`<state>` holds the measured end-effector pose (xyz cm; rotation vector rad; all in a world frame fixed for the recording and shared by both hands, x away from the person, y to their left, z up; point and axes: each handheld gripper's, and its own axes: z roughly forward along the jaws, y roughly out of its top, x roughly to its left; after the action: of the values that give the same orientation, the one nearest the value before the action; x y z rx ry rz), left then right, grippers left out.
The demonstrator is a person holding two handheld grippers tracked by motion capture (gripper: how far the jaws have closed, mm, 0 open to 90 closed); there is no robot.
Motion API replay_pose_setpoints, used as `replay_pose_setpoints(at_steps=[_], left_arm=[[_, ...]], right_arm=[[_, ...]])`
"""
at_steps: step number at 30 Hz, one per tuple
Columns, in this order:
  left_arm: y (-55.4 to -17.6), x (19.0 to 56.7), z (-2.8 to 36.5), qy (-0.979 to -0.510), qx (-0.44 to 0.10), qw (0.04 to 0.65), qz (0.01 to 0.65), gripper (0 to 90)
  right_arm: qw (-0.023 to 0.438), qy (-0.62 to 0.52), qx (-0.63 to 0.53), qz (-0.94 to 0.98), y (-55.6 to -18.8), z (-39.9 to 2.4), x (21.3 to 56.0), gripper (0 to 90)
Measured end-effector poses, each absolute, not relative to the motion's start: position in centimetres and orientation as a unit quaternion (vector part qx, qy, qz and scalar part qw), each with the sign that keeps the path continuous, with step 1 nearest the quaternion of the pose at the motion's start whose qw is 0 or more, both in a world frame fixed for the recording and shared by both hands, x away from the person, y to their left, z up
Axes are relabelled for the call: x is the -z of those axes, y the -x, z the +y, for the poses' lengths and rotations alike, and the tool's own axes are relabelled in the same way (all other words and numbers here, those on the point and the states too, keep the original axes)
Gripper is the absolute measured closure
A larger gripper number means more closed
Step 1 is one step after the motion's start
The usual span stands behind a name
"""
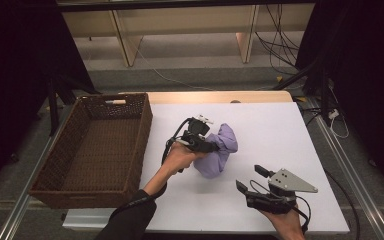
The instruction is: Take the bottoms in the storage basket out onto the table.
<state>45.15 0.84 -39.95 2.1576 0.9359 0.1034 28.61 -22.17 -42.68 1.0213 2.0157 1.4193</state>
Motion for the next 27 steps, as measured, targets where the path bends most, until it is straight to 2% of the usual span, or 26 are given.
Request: replay_pose_setpoints(at_steps=[21, 27], left_arm=[[-46.0, 41.8, -1.4, -0.859, -0.022, 0.351, 0.373, 63.0], [-46.0, 42.1, -1.8, -0.859, -0.015, 0.352, 0.37, 59.2]], right_arm=[[0.234, -0.372, -0.517, 0.735, -28.6, -22.2, 42.7, 23.1], [0.233, -0.372, -0.518, 0.735, -28.6, -22.2, 42.7, 23.1]])
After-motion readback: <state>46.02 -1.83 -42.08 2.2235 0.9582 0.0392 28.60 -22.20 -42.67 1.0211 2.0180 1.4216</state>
